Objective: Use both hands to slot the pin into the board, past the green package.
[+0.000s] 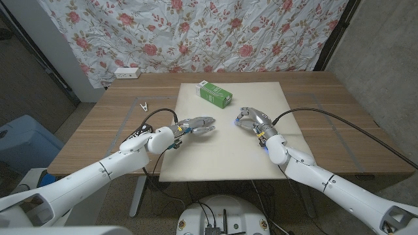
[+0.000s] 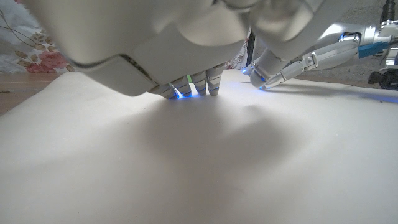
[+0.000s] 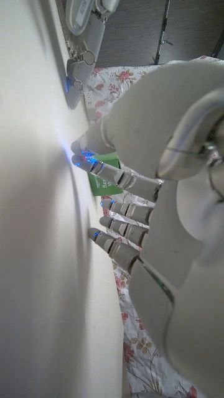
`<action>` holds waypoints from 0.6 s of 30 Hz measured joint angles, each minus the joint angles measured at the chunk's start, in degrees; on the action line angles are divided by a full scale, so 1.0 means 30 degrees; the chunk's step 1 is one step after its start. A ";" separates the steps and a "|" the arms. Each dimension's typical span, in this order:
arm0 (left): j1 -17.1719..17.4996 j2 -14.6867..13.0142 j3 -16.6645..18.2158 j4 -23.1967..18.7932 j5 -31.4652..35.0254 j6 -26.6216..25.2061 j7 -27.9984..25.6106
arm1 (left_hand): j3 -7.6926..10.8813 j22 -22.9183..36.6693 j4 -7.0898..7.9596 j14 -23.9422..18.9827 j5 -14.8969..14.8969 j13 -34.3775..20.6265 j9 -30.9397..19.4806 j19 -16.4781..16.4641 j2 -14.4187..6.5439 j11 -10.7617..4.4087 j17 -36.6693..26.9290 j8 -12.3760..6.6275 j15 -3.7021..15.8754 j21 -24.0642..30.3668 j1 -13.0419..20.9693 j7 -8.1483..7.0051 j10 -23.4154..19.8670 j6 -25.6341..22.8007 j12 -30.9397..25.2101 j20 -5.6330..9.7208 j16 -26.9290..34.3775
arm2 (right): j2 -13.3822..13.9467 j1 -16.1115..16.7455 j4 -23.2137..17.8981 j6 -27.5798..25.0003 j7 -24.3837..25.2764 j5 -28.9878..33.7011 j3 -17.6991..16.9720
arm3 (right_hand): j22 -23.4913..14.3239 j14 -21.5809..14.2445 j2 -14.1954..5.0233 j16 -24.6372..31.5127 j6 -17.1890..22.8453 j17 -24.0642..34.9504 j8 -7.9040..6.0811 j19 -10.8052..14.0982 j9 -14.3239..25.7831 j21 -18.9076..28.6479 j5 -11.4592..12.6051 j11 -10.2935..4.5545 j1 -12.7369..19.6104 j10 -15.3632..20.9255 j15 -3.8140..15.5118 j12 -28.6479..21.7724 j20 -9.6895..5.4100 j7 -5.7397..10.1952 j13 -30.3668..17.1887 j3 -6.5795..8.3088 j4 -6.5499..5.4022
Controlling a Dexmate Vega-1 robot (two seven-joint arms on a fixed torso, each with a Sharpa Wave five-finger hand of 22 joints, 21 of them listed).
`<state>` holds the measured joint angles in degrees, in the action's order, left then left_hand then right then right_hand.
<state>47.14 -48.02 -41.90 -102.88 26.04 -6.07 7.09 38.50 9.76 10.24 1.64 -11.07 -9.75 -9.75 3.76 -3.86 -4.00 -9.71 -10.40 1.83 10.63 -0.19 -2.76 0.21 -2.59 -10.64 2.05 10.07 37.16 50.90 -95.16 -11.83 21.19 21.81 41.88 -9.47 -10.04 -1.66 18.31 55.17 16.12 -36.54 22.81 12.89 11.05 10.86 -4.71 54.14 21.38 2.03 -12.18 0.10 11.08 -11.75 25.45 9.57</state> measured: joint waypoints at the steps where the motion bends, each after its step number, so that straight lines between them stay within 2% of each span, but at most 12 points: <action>1: 0.0020 -0.0015 0.0009 -0.0024 -0.0006 -0.0014 -0.0002 | 0.0000 0.0000 0.0000 0.0000 0.0000 0.0001 0.0000 -0.0004 0.0000 -0.0036 -0.0002 0.0000 0.0001 0.0009 0.0000 0.0000 -0.0036 0.0000 0.0000 -0.0004 -0.0015 | 0.0004 0.0006 -0.0017 -0.0052 -0.0011 0.0006 0.0000 | 0.0000 0.0000 0.0000 0.0000 0.0000 0.0000 0.0002 -0.0006 0.0000 0.0000 0.0000 0.0000 0.0000 0.0000 0.0000 0.0000 0.0006 0.0000 0.0000 0.0000 0.0000; 18: 0.0400 -0.0261 0.0189 -0.0374 -0.0073 -0.0302 -0.0151 | 0.0137 -0.0016 -0.0019 0.0000 0.0000 0.0011 0.0007 0.0000 0.0000 -0.0066 -0.0014 0.0003 0.0002 0.0090 0.0000 -0.0103 -0.0066 -0.0100 0.0001 -0.0001 0.0044 | 0.0236 0.0129 -0.0273 -0.0490 -0.0156 0.0104 0.0029 | -0.0006 -0.0001 0.0000 0.0000 -0.0001 -0.0003 0.0095 -0.0074 -0.0072 -0.0004 -0.0001 -0.0001 0.0000 0.0001 0.0001 0.0000 0.0070 0.0002 0.0000 -0.0137 -0.0023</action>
<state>48.34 -48.80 -41.33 -104.00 25.82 -6.97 6.64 38.92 9.71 10.18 1.64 -11.07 -9.71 -9.73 3.76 -3.86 -4.20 -9.76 -10.39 1.84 10.90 -0.19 -3.07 0.01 -2.89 -10.64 2.05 10.20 37.87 51.29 -95.98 -13.30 20.73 22.13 41.97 -9.49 -10.04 -1.66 18.31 55.17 16.11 -36.26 22.59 12.68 11.04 10.86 -4.71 54.14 21.38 2.04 -12.19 0.31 11.09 -11.75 25.04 9.50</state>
